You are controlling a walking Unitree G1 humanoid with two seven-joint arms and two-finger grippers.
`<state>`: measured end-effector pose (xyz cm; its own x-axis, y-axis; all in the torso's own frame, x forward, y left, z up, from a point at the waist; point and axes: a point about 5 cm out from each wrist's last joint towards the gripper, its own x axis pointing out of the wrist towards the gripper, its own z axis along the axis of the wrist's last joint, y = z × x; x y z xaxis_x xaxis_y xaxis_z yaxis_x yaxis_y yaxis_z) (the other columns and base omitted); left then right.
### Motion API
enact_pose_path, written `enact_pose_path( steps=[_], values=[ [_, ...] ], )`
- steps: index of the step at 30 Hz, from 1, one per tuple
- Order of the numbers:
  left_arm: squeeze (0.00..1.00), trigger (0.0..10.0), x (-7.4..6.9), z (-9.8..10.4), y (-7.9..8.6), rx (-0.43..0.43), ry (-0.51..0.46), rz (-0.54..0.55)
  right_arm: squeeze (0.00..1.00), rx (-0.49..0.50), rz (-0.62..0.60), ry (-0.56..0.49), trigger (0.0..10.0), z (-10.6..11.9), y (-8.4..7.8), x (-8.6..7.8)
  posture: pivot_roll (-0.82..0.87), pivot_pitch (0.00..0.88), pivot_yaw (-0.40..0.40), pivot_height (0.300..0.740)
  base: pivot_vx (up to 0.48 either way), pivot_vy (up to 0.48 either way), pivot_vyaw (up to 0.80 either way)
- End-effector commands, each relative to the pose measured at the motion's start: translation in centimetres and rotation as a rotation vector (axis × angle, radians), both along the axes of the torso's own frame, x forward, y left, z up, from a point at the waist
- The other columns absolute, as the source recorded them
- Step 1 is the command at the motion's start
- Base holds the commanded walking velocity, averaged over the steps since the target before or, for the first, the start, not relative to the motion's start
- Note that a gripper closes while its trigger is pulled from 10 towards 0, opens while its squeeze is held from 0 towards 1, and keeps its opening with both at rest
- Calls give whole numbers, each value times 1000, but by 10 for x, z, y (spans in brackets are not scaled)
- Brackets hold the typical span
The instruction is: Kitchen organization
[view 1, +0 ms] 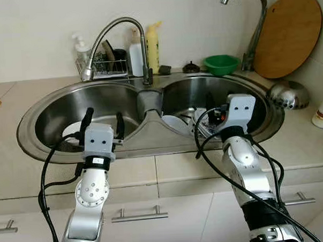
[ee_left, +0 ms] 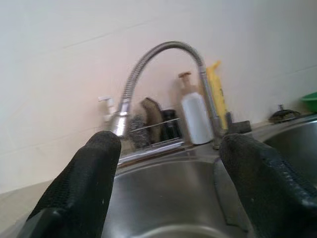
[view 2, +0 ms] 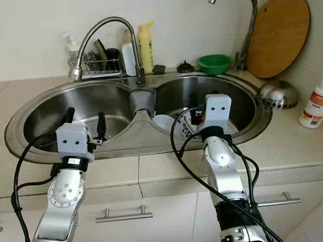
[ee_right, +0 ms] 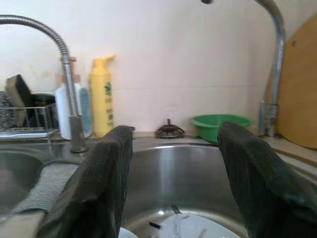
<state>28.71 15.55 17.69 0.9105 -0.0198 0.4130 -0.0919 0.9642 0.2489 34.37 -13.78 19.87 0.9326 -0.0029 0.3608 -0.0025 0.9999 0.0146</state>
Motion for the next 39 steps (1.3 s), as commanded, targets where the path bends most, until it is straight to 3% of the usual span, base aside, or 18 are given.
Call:
enact_pose_path(
  steps=[1, 31, 39],
  values=[
    [0, 10000, -1, 8, 2, 10, -32, 8, 0, -2, 15, -23, 10000, 7, 8, -1, -17, 0, 21, 740, 0, 480, 0],
    [0, 10000, -2, 14, -4, 29, -64, -9, 0, -12, -4, -37, 10000, 9, 11, -4, -19, 0, 19, 740, 0, 473, 0],
    [0, 10000, -4, 14, -7, 37, -76, -21, 0, -23, -5, -34, 10000, 9, 11, -3, -17, 0, 19, 740, 0, 30, 0]
  ],
)
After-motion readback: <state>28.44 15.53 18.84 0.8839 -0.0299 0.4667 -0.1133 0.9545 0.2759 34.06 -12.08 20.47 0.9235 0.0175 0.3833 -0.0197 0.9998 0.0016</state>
